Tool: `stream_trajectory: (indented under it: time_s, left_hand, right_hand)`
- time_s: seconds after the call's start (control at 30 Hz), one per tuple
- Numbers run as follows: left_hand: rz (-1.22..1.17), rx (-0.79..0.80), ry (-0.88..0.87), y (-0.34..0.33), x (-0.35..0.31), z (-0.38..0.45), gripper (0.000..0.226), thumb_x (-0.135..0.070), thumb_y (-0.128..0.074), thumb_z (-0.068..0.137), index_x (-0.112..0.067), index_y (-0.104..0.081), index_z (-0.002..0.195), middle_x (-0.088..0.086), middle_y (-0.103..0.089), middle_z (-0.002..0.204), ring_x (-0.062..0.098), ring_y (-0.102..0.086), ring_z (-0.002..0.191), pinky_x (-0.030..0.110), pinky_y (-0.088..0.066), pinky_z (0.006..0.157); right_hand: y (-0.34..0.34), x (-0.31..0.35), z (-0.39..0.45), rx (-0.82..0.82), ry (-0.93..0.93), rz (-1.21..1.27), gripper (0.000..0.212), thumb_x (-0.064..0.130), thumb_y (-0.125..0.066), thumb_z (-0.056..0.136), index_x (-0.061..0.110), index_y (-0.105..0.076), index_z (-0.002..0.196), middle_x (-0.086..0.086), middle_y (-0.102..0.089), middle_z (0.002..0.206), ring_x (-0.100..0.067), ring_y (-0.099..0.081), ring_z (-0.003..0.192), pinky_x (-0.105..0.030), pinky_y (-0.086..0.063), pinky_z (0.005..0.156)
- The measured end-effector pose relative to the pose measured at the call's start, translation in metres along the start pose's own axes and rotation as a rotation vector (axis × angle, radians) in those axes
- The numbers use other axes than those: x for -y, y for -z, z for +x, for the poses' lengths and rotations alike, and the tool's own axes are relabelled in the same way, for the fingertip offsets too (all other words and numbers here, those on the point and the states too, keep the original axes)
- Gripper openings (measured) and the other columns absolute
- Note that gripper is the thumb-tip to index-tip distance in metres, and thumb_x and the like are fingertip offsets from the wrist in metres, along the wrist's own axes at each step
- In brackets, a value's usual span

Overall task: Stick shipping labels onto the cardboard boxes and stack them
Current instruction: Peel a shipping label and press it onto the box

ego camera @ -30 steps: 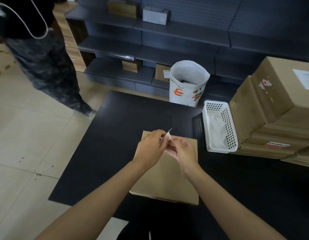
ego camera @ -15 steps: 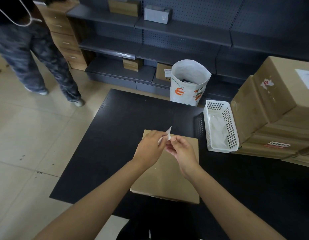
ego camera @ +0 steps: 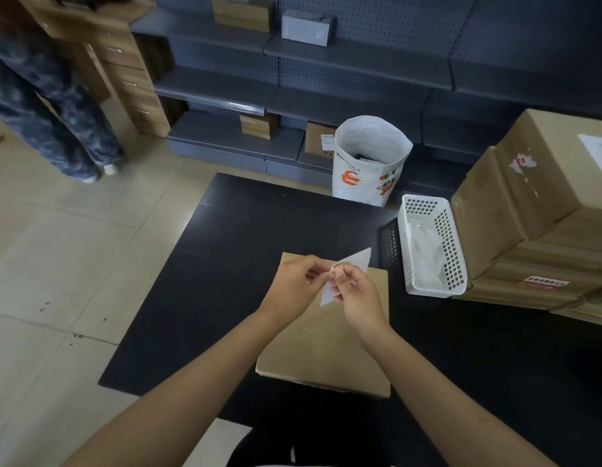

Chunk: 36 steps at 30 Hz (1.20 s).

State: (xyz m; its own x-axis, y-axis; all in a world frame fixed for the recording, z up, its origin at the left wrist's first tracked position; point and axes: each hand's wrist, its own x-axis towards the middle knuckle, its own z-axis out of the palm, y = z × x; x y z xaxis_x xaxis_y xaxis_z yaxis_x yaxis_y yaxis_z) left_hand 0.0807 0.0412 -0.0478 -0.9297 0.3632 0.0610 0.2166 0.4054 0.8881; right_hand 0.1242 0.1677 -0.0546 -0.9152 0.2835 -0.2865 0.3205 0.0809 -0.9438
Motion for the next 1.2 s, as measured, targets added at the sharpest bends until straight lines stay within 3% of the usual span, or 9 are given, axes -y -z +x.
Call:
stream_trajectory:
  time_s: [0.17,0.53,0.7,1.07,1.2]
  left_hand:
    - [0.057,0.046,-0.017,0.002,0.002,0.001,0.007,-0.013,-0.067,0.089,-0.011,-0.073,0.092,-0.019,-0.063,0.078,-0.002,-0.062,0.078,0.011,-0.049,0.075]
    - [0.055,0.082,-0.009,-0.002,0.01,-0.007,0.01,-0.017,-0.065,0.09,-0.008,-0.07,0.09,-0.003,-0.069,0.082,0.005,-0.064,0.078,0.017,-0.053,0.076]
    - [0.084,0.109,-0.019,-0.001,0.012,-0.009,0.013,-0.02,-0.064,0.089,-0.008,-0.069,0.09,-0.003,-0.068,0.081,0.005,-0.064,0.077,0.019,-0.054,0.077]
    - [0.051,0.134,0.027,0.003,0.012,-0.014,0.013,-0.02,-0.065,0.087,-0.009,-0.071,0.086,-0.004,-0.07,0.078,0.005,-0.065,0.075,0.024,-0.056,0.078]
    - [-0.031,0.114,0.075,0.005,0.009,-0.016,0.01,-0.017,-0.066,0.087,-0.01,-0.071,0.081,-0.005,-0.069,0.074,0.002,-0.063,0.071,0.017,-0.053,0.072]
  right_hand:
    - [0.003,-0.005,-0.003,-0.011,0.131,-0.099,0.016,0.021,-0.051,0.099,0.026,-0.061,0.087,0.009,-0.063,0.088,-0.001,-0.058,0.08,-0.008,-0.044,0.072]
    - [0.005,-0.018,-0.007,0.006,0.242,-0.315,0.011,0.018,-0.048,0.1,0.024,-0.057,0.097,0.008,-0.06,0.095,-0.008,-0.058,0.089,-0.017,-0.046,0.078]
    - [0.005,-0.018,-0.012,0.002,0.282,-0.383,0.011,0.017,-0.05,0.099,0.024,-0.057,0.096,0.011,-0.059,0.095,-0.001,-0.056,0.09,-0.007,-0.041,0.076]
    - [0.001,-0.01,-0.022,0.03,0.293,-0.427,0.014,0.013,-0.052,0.097,0.024,-0.053,0.089,0.011,-0.054,0.089,-0.002,-0.053,0.081,-0.006,-0.04,0.069]
    - [0.0,-0.007,-0.023,0.028,0.297,-0.376,0.016,0.014,-0.053,0.096,0.023,-0.053,0.084,0.008,-0.055,0.085,0.0,-0.051,0.072,-0.008,-0.04,0.064]
